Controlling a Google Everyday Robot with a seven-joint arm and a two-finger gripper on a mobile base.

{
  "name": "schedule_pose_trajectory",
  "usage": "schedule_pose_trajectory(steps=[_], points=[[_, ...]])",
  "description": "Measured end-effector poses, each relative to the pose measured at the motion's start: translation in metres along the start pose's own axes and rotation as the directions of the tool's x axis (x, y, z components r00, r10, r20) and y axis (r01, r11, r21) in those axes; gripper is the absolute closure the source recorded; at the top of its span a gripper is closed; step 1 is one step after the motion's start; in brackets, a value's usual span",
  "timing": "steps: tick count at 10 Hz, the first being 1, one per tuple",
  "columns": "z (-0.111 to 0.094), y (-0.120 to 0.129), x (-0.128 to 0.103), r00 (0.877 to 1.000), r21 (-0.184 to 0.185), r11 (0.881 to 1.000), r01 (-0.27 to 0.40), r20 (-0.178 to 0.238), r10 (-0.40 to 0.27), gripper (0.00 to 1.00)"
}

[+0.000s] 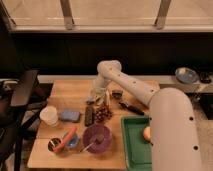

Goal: Place towel in paper cup

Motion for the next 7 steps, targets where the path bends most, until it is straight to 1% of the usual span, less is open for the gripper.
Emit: schedule_pose_trajectory(steps=[2,3,4,5,7], points=[[-0.022,-0.018,-0.017,0.999,0.045,0.999,0.030,-0.014,-0.030,1.00],[-0.025,-0.029,-0.028,0.998,0.063,0.997,0.054,-0.015,-0.054,1.00],[-0.026,-0.044,-0.045,0.996,0.086,0.993,0.085,-0.012,-0.085,1.00],[-0.032,-0.057,-0.058,0.994,0.113,0.987,0.111,-0.007,-0.111,1.00],[-0.052,-0.082,-0.092,0.985,0.190,0.967,0.167,0.015,-0.173,1.00]])
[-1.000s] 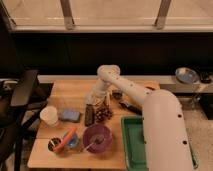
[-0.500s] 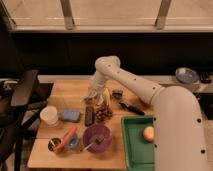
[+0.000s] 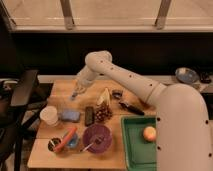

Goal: Place towel in paper cup

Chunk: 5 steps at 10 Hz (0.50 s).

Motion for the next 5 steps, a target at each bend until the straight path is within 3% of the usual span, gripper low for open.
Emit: schedule_pose_trajectory(steps=[1,5], points=[[-0.0085,-0.0133,-0.0163,0.999,0.026,0.999,0.027,0.016,-0.028,1.00],[-0.0100,-0.0149,-0.0190,0.999,0.030,0.999,0.031,0.020,-0.032,1.00]])
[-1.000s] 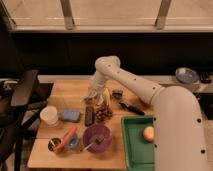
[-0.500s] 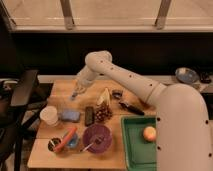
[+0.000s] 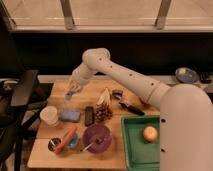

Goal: Place towel in paper cup

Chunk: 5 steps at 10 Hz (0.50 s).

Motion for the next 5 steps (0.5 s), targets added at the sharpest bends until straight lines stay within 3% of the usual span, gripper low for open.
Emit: schedule_pose_trajectory(steps=[4,5], points=[[-0.0005,0.0011,0.0009,1.000,0.003,1.000,0.002,0.002,-0.002,1.00],[-0.0003,-0.0031,-0.0055,1.000,0.026,0.999,0.025,0.016,-0.026,1.00]])
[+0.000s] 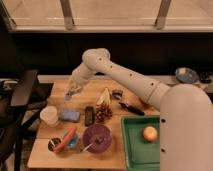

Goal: Place towel in paper cup

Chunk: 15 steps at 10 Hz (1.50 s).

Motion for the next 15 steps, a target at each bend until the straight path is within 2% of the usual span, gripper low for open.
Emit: schedule_pose_trajectory(steps=[2,5,10,12,15], points=[[-0.004,-0.017,-0.020,0.998,0.055,0.997,0.054,0.015,-0.055,1.00],[-0.006,-0.041,-0.064,0.984,0.110,0.979,0.170,0.036,-0.175,1.00],[0.014,-0.044,-0.115,0.951,0.136,0.956,0.260,0.134,-0.278,1.00],[0.020,-0.047,-0.137,0.932,0.161,0.942,0.293,0.170,-0.319,1.00],[0.028,-0.050,-0.157,0.911,0.175,0.931,0.320,0.213,-0.353,1.00]])
